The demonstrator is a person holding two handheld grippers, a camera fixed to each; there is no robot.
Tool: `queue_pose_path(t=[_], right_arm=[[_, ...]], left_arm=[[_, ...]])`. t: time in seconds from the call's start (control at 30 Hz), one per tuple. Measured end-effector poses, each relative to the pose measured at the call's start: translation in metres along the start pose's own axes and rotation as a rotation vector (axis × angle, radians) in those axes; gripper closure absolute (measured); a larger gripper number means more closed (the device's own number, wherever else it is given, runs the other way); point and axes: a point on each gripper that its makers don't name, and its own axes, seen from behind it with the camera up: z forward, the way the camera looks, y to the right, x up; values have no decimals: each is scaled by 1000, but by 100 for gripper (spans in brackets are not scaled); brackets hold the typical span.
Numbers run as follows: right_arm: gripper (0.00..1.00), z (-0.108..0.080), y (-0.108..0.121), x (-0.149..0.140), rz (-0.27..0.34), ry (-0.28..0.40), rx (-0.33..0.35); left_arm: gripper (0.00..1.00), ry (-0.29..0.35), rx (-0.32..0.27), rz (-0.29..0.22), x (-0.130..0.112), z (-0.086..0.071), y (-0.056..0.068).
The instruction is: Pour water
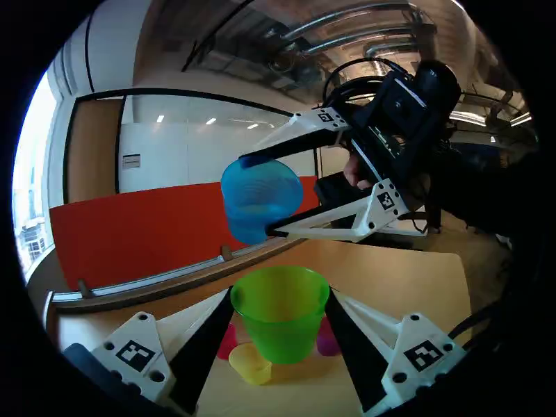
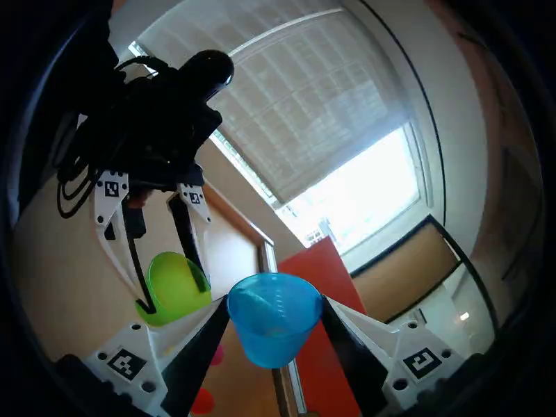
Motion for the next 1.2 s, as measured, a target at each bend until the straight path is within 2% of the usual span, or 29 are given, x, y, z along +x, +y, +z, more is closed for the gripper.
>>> queue_pose_path(t=[0.6,1.2], right_arm=[[6,4,-1,7,-105,-13,-1],[6,7,-3,9,-150,-16,4]], left_arm=[[11,8,1,-1,3,1,-2],[11,9,1,1,3,-1,-1]])
